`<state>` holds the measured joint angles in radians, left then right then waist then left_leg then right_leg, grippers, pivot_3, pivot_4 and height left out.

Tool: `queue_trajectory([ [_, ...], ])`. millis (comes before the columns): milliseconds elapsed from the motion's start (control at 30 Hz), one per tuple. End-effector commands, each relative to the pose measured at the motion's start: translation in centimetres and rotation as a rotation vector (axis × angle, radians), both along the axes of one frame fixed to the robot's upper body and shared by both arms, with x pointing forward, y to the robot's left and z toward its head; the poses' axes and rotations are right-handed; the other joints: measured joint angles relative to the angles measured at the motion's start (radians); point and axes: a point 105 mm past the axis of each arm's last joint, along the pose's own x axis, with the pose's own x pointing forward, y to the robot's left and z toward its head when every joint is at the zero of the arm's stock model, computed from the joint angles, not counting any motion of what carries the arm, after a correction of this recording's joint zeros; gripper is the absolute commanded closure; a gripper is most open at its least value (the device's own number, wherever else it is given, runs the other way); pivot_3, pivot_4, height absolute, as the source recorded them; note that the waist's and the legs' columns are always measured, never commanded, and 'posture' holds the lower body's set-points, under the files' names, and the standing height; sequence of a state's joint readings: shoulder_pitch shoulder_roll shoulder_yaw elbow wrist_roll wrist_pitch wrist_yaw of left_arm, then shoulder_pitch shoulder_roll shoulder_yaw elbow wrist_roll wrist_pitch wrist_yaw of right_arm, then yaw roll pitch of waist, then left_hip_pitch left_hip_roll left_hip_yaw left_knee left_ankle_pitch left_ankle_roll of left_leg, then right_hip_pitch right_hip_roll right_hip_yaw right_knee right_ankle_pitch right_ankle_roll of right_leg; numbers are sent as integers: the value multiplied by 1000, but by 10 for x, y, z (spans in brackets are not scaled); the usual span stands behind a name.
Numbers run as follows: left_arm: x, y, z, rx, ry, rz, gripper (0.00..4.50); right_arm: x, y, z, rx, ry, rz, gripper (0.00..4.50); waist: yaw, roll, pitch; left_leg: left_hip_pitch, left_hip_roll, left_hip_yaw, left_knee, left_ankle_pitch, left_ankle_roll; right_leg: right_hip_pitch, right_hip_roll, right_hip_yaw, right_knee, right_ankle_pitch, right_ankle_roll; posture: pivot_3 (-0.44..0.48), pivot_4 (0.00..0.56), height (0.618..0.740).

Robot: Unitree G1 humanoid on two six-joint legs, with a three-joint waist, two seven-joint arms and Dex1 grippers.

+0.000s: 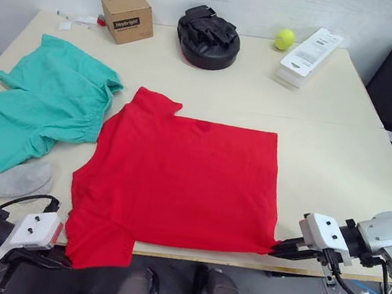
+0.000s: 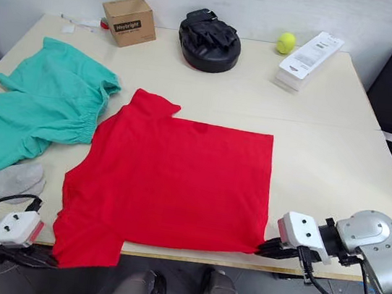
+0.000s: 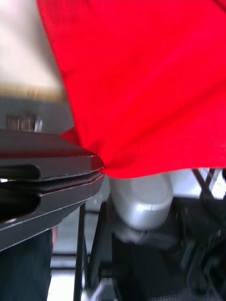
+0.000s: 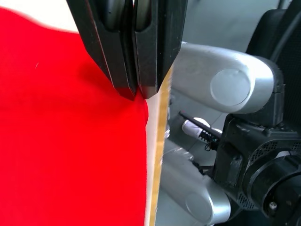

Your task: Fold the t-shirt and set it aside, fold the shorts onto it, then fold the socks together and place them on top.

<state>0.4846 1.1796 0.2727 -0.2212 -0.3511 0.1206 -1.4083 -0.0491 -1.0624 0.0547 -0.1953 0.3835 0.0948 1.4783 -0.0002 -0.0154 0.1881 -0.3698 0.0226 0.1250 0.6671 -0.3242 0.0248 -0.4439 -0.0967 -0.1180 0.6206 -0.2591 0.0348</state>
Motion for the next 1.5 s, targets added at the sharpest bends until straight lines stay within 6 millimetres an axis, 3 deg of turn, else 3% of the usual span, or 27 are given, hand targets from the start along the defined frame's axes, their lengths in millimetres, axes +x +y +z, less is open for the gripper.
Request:
queue_trajectory([
  [33, -6, 6, 5, 0, 20, -7, 4482, -1, -5, 9, -10, -32, -7, 4500, 1, 0, 0, 0, 0, 0, 0, 0, 0, 0, 0, 0, 0, 0, 0, 0, 150, 740],
  [167, -16, 7, 11, -30, 73, 0, 4482, -4, -6, 11, -8, -26, -4, 4500, 1, 0, 0, 0, 1, 0, 0, -1, 1, 0, 1, 0, 0, -1, -1, 0, 150, 740],
  [467, -8, 3, 21, -37, 68, 8, 4482, -8, -6, 17, 12, 1, -17, 4500, 1, 0, 0, 0, 2, -1, 0, -3, 3, 0, 2, -1, 0, -1, -2, 0, 150, 740],
  [600, 17, -1, 35, -57, 11, 71, 4482, -4, -9, 24, 22, 26, -38, 4500, 7, 0, 0, 0, 2, -2, 1, -3, 3, 0, 2, -2, 1, -1, -2, 0, 150, 740],
  [700, 43, -5, 61, -98, -33, 124, 4482, -4, -11, 38, 68, 123, -70, 4500, 12, 0, 0, 0, 2, -1, 2, -3, 3, 0, 2, -1, 2, -1, -2, 0, 150, 740],
  [833, 66, -11, 91, -166, -4, 184, 4482, 2, -14, 49, 133, 233, -119, 4500, 12, 0, 0, 0, 2, -2, 2, -1, 0, 0, 2, -2, 2, -1, -2, 0, 150, 740],
  [933, 84, -16, 99, -200, 13, 235, 4482, 12, -11, 55, 179, 291, -147, 4500, 9, 0, 0, 0, 2, -1, 2, 0, -2, 0, 2, -1, 2, -1, -2, 0, 150, 740],
  [1067, 108, -25, 92, -217, 28, 308, 4482, 28, -3, 54, 215, 356, -173, 4500, 0, 0, 0, 0, 2, 0, 3, 1, -3, 0, 3, -1, 5, -1, -2, 0, 150, 740],
  [1233, 131, -24, 67, -173, -25, 395, 4482, 37, 1, 40, 174, 400, -181, 4500, -1, 0, 0, -1, 2, 1, 5, 2, -4, -1, 4, 0, 6, -2, -2, 0, 150, 740],
  [1500, 139, -13, 55, -186, -52, 525, 4482, 53, -4, 23, 131, 396, -238, 4500, -1, 0, 0, -4, 4, 0, 14, 0, -3, -1, 4, -1, 7, -2, -2, 0, 150, 740],
])
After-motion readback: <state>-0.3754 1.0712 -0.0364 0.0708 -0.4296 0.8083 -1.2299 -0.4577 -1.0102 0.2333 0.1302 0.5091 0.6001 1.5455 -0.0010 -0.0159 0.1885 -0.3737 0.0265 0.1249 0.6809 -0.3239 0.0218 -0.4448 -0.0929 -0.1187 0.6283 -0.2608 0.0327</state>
